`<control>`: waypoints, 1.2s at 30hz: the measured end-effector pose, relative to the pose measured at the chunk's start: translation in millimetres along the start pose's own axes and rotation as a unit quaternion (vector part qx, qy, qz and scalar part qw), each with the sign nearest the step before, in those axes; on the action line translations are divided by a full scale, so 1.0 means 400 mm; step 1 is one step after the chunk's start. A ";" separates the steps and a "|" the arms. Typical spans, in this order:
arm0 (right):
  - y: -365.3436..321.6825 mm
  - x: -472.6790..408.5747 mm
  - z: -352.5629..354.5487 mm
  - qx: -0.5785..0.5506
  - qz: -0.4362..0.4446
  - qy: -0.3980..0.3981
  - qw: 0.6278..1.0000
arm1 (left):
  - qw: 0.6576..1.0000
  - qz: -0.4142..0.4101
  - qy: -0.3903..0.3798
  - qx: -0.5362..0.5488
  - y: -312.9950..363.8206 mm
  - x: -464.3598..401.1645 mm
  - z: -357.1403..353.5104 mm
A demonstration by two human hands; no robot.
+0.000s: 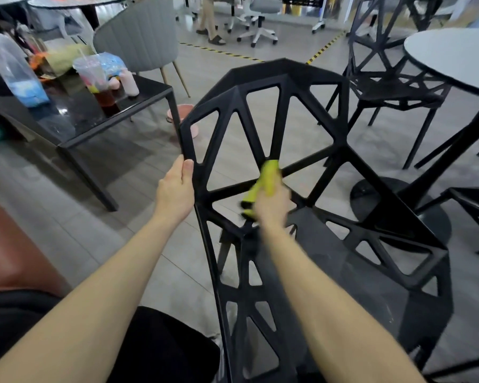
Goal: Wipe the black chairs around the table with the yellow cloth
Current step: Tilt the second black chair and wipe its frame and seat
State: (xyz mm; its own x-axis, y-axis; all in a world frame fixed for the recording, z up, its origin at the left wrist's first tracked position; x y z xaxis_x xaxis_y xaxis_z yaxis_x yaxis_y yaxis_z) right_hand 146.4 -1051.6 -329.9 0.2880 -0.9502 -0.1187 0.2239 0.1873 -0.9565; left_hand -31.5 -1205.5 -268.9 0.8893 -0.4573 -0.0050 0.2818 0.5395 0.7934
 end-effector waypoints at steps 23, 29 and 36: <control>-0.104 -0.226 0.029 0.317 0.436 -0.039 0.841 | 0.851 -0.170 -0.110 -0.485 0.111 -0.034 -0.330; 0.057 -0.176 0.069 0.252 0.375 -0.095 0.887 | 0.871 -0.127 -0.175 -0.442 0.086 -0.076 -0.344; 0.043 -0.376 0.375 0.195 0.125 0.196 0.953 | 0.869 -0.139 -0.134 -0.455 0.100 -0.046 -0.336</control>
State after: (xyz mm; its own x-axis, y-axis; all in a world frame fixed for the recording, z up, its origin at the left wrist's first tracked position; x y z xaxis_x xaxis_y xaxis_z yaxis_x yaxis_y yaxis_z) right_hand 246.5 -868.4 -288.4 0.0253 -0.8697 -0.4930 0.5446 0.4255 -0.7228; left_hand 11.8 -1080.5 -318.8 0.6594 -0.7422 0.1196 0.7494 0.6616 -0.0262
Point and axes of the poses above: each hand's wrist, its own x-axis away from the middle knuckle, its own z-axis out of the back of the hand, y = z × x, the point moved 6 cm from there along -x, towards the middle knuckle, and after that the axes turned 12 degrees about z, right-handed, at the moved point
